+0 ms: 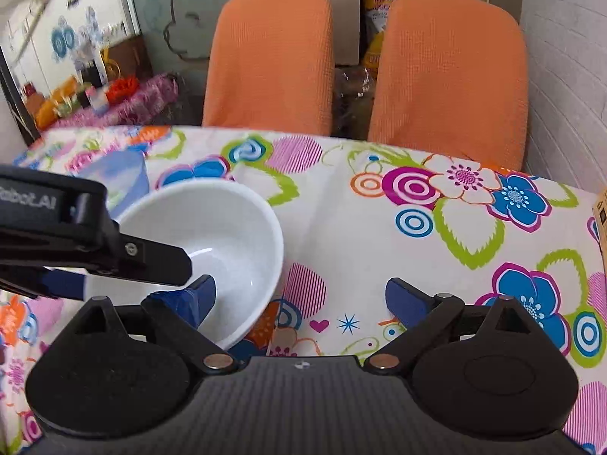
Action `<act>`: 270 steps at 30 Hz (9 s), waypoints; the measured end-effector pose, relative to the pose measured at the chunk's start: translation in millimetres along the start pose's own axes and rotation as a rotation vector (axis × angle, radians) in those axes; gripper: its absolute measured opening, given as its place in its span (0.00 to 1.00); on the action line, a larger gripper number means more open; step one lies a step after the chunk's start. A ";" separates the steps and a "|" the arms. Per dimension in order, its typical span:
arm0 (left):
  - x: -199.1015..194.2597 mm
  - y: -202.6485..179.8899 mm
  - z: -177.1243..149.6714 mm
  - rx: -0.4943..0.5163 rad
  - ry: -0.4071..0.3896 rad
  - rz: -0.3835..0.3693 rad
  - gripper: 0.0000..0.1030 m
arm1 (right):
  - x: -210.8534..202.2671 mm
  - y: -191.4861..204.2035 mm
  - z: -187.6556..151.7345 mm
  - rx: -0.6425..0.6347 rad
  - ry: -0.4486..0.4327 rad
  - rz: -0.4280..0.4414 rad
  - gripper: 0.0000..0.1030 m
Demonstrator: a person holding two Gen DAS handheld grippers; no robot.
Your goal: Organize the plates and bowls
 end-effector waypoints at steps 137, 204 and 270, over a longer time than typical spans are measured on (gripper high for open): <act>-35.9 70.1 84.4 0.342 -0.117 0.127 0.95 | 31.3 140.0 13.4 -0.463 -0.056 0.017 0.78; -169.0 31.6 -229.8 0.609 -0.165 -0.072 0.74 | -215.9 131.5 -229.7 0.007 -0.266 -0.054 0.76; -75.0 31.3 -220.2 1.018 0.177 -0.011 0.76 | -153.2 88.2 -231.1 0.101 -0.020 -0.159 0.79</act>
Point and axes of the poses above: each gripper's, at about its wrist camera, not at the fingertips, and x roughly the way its jaws point, y to its left, z to its top, the point moved 10 cm from there along x, roughly the way its jaws point, and after that the axes turned 7 degrees about y, right-handed, at the moved point
